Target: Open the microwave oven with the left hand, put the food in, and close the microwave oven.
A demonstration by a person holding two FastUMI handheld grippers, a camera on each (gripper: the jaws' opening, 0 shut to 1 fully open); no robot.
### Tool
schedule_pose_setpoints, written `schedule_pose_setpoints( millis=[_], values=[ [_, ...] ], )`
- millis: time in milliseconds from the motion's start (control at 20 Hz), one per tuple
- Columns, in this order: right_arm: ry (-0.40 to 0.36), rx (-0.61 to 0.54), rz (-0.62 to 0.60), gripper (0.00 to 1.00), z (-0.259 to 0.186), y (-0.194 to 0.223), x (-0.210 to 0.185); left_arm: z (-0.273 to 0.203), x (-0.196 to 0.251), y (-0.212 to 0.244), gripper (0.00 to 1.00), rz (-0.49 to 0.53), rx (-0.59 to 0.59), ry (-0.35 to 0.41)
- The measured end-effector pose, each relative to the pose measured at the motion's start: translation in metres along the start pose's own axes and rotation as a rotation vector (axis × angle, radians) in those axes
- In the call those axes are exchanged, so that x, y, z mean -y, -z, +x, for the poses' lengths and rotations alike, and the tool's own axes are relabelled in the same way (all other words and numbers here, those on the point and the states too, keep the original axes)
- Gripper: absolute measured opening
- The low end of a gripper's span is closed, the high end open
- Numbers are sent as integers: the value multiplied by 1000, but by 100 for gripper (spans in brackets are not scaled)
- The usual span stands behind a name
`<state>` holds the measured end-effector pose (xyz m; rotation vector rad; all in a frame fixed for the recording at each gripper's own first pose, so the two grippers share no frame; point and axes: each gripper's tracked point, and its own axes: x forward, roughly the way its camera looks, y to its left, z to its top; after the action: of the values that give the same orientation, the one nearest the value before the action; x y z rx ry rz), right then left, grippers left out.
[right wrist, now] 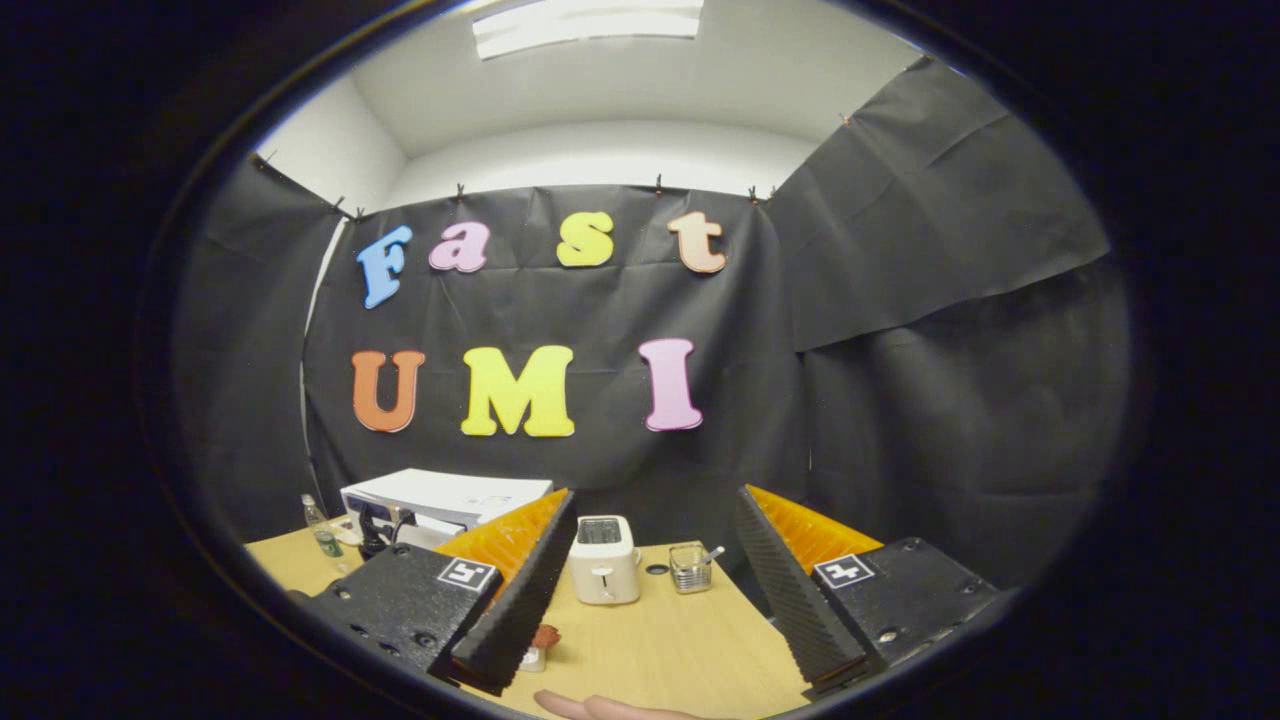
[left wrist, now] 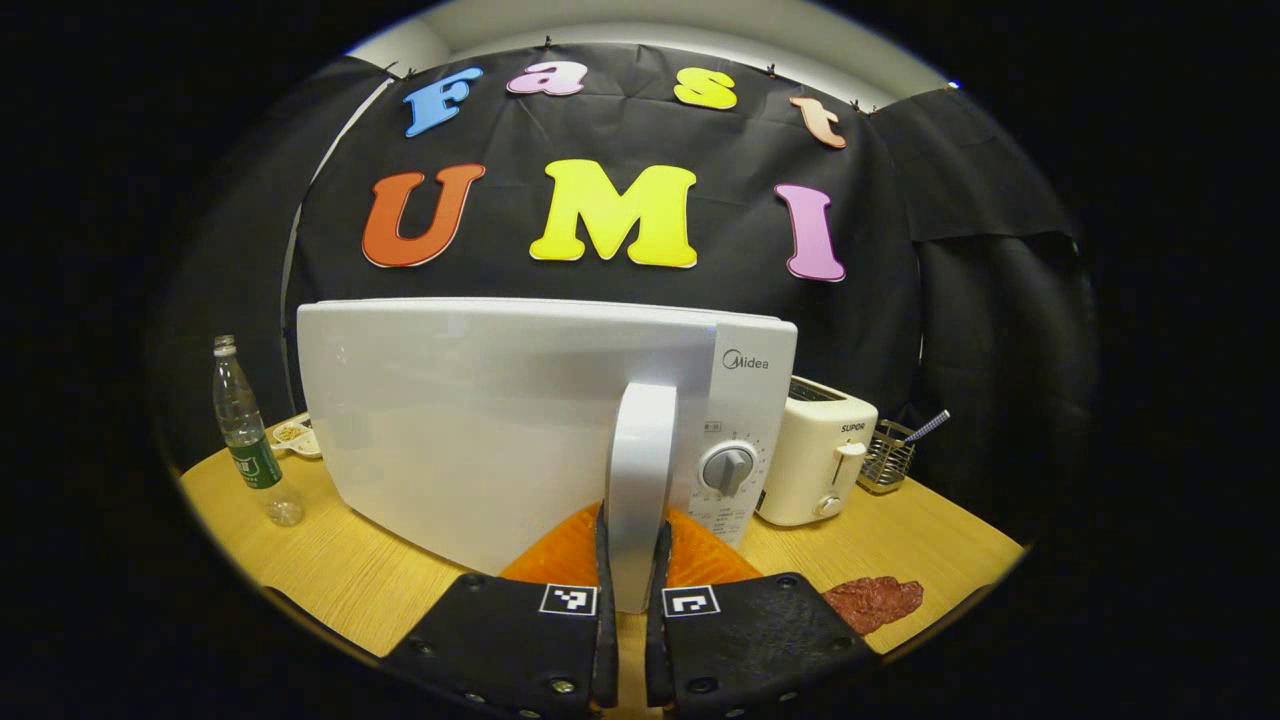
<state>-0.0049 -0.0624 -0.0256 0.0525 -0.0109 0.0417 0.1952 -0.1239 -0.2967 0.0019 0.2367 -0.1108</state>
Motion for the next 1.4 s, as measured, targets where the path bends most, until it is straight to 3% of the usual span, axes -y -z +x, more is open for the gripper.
schedule_pose_setpoints(
  millis=[100, 150, 200, 300, 350, 450, 500, 550, 600, 800, 850, 900, 950, 1000, 1050, 1100, 1150, 1200, 1250, 1300, 1350, 1400],
  values=[
    [-13, 4, -14, 90, -4, 0, -8, -17, -5, 2, 9, 18, 22, 14],
    [-17, 6, -21, 100, -6, -1, -12, -26, -8, 3, 10, 21, 28, 22],
    [-20, 7, -22, 90, -8, -1, -16, -35, -12, 5, 10, 27, 30, 33],
    [-39, 14, -6, 90, -15, -3, -27, -53, -21, 7, 10, 28, 41, 64],
    [-51, 18, -1, 100, -18, -3, -34, -62, -24, 8, 10, 23, 48, 75],
    [-70, 22, -2, 100, -22, -2, -44, -82, -38, 10, 10, 28, 56, 76],
    [-75, 22, -3, 100, -24, -1, -49, -91, -46, 10, 2, 35, 66, 72],
    [-76, 26, -2, 100, -27, 0, -53, -100, -53, 11, 12, 38, 73, 65],
    [-73, 27, -3, 100, -28, 0, -56, -110, -61, 13, 12, 31, 79, 59],
    [-107, 32, -14, 100, -35, 6, -79, -150, -104, 16, 12, 36, 86, 14],
    [-113, 33, -13, 90, -37, 7, -83, -159, -117, 16, 15, 47, 91, -12],
    [-126, 33, -8, 100, -41, 9, -91, -170, -134, 17, 15, 53, 97, -46],
    [-152, 34, -4, 100, -46, 10, -103, -180, -150, 18, 15, 52, 98, -78],
    [-180, 36, 0, 90, -51, 10, -116, -190, -166, 23, 18, 44, 86, -104],
    [-207, 37, 2, 100, -55, 11, -125, -201, -179, 30, 17, 29, 70, -121],
    [-233, 40, 0, 100, -60, 11, -135, -212, -195, 35, 17, 19, 54, -138],
    [-255, 47, -5, 90, -66, 11, -143, -224, -212, 40, 12, 15, 49, -166],
    [-272, 54, -15, 100, -70, 11, -150, -236, -231, 42, 17, 10, 56, -198],
    [-284, 63, -25, 100, -74, 11, -156, -247, -244, 41, 34, -1, 66, -211],
    [-296, 69, -32, 100, -77, 11, -162, -255, -256, 41, 40, -20, 74, -230],
    [-309, 73, -40, 90, -81, 11, -168, -261, -265, 43, 67, -42, 67, -237],
    [-319, 72, -47, 100, -84, 12, -173, -268, -272, 44, 66, -58, 64, -255]
  ],
)
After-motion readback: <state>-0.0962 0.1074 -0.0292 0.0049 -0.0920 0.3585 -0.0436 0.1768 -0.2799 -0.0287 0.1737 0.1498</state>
